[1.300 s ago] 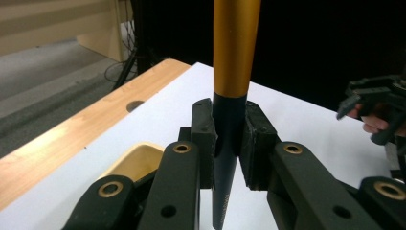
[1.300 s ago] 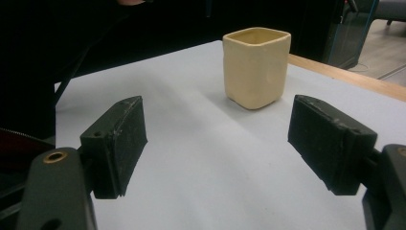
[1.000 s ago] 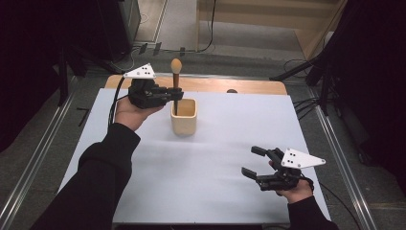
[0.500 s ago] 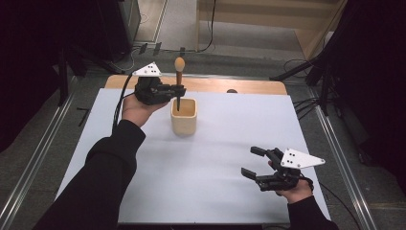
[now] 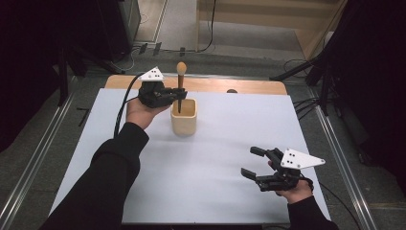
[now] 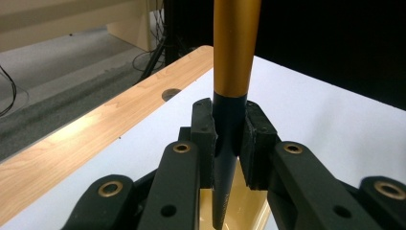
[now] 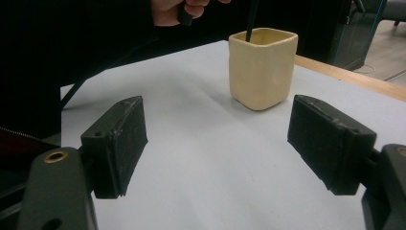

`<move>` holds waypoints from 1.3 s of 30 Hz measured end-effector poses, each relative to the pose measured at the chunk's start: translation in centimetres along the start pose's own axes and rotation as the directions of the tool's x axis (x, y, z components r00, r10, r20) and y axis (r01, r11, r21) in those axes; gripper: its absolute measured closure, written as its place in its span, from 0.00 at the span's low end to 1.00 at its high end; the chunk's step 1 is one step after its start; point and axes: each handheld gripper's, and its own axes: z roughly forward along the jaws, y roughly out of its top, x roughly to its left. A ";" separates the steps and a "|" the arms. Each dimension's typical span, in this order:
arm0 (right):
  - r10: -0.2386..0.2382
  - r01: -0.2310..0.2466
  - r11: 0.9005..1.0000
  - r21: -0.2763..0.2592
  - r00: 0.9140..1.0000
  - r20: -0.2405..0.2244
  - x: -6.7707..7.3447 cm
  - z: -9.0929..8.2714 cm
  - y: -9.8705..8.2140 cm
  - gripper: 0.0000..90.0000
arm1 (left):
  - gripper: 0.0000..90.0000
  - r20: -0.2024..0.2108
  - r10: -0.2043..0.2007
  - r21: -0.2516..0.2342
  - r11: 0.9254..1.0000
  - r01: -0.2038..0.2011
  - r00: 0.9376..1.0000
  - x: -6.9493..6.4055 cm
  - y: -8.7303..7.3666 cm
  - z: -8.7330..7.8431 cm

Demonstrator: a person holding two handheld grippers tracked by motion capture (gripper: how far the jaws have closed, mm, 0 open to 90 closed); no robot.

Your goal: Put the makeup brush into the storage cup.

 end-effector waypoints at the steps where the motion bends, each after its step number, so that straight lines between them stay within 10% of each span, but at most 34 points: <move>1: 0.001 -0.001 1.000 0.000 1.000 0.000 0.0 0.0 0.0 0.25 | 0.88 -0.003 0.000 0.003 1.000 0.000 1.000 0.0 -0.3 0.0; 36: 0.000 0.000 1.000 0.002 1.000 -0.007 0.0 0.1 0.0 0.25 | 0.86 0.020 -0.052 0.025 0.998 0.051 0.998 0.4 -3.2 0.6; 37: 0.001 -0.001 1.000 0.002 1.000 -0.007 0.0 0.1 0.0 0.25 | 0.77 0.059 -0.071 0.004 0.997 0.071 0.996 0.5 -3.3 0.6; 38: 0.001 -0.001 1.000 0.003 1.000 -0.007 -0.1 0.1 0.0 0.25 | 0.38 0.070 -0.079 0.000 0.997 0.080 0.994 0.6 -3.3 0.6; 39: 0.002 -0.002 1.000 0.002 1.000 -0.007 -0.1 0.1 0.0 0.25 | 0.30 0.074 -0.091 0.015 0.996 0.090 0.993 0.7 -3.3 0.6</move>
